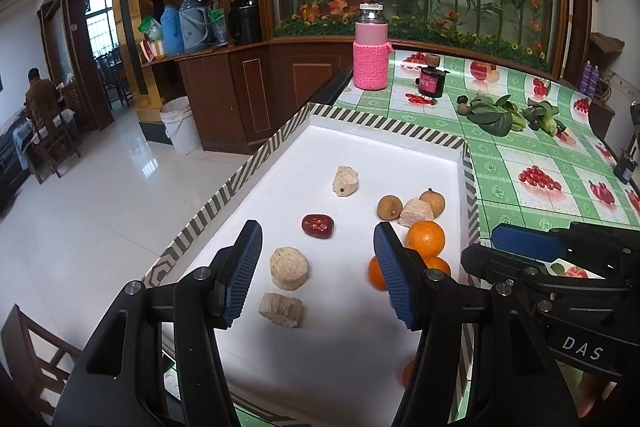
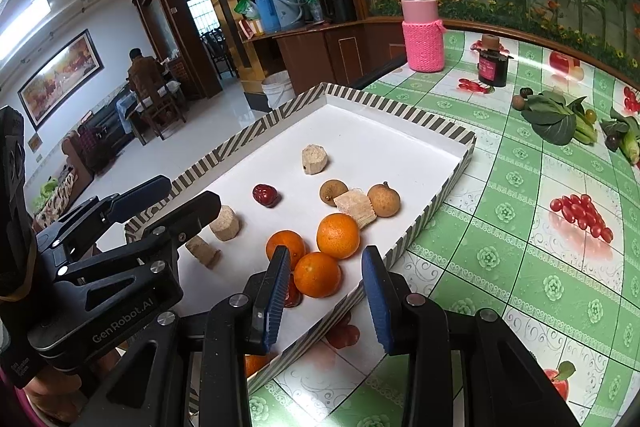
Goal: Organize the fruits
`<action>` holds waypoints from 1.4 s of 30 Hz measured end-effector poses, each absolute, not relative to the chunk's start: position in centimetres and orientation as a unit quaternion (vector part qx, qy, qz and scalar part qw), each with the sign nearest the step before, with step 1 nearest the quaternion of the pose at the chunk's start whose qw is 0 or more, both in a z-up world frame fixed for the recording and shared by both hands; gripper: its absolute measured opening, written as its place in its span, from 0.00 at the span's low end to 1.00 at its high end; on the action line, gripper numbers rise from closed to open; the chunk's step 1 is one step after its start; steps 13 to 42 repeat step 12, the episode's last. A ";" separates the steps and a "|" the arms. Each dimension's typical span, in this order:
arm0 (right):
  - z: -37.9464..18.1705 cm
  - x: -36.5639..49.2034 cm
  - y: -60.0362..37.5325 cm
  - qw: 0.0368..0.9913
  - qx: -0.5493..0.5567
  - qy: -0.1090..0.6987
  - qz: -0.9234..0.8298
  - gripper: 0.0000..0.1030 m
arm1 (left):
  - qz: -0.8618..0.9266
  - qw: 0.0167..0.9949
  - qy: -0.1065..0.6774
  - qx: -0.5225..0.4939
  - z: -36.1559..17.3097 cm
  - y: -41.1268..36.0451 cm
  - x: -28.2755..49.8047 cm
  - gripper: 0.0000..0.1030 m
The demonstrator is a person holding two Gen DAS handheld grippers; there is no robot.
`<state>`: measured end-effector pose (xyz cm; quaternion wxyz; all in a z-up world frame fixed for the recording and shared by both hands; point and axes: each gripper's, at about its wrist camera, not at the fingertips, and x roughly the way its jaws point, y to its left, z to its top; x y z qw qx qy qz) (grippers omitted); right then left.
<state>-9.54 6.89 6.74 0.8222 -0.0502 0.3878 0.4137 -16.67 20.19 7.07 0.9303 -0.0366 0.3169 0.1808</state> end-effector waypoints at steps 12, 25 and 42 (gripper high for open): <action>6.7 -9.1 5.5 0.826 -0.039 0.387 0.407 0.35 | 0.171 0.932 0.319 -0.030 7.2 19.3 -16.2 0.57; 6.7 -9.1 5.5 0.826 -0.039 0.387 0.407 0.35 | 0.171 0.932 0.319 -0.030 7.2 19.3 -16.2 0.57; 6.7 -9.1 5.5 0.826 -0.039 0.387 0.407 0.35 | 0.171 0.932 0.319 -0.030 7.2 19.3 -16.2 0.57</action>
